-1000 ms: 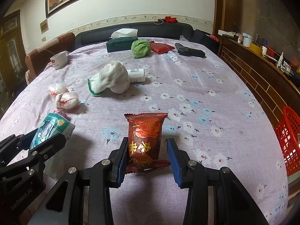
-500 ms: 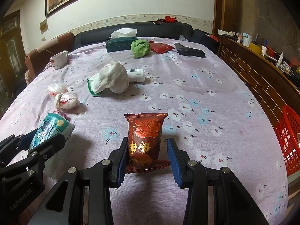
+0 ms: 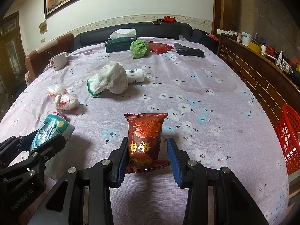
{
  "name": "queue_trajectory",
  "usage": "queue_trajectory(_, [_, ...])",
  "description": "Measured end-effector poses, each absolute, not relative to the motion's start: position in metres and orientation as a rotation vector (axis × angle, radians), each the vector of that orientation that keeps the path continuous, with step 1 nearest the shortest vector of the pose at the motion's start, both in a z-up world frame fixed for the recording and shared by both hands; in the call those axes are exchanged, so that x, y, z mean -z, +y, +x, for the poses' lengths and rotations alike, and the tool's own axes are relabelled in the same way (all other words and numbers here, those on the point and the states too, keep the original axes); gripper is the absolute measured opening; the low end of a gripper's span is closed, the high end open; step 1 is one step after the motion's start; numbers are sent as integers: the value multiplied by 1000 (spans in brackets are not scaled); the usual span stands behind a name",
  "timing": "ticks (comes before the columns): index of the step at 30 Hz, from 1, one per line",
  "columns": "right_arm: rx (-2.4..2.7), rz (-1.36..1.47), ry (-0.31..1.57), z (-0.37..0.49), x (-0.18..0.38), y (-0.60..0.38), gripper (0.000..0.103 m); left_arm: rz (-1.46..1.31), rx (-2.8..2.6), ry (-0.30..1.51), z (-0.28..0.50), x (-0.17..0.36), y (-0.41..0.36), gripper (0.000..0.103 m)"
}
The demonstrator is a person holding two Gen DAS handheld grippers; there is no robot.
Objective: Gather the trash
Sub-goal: 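Hold the teal pack and red snack wrapper above the table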
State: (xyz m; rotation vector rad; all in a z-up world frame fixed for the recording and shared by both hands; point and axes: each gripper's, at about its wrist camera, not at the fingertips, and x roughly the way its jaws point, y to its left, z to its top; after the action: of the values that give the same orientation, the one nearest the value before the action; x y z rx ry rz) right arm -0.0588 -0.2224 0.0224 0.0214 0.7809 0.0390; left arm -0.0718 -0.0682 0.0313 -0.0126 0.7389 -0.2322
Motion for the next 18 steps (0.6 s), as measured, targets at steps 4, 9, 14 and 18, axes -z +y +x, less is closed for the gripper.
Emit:
queue_trajectory(4, [-39,19,783,-59,-22,-223,43,-12,232,739,-72,-31,-68,41])
queue_trajectory(9, [-38,19,784,-59,-22,-223,43,-10,237,734,-72,-31,-68,41])
queue_trajectory(14, [-33,19,783,-60,-23,-223,43,-10,237,733,-72,-32,-69,41])
queue_trajectory(18, [-32,20,784,-59,-23,-223,43,-10,238,733,-72,-32,-69,41])
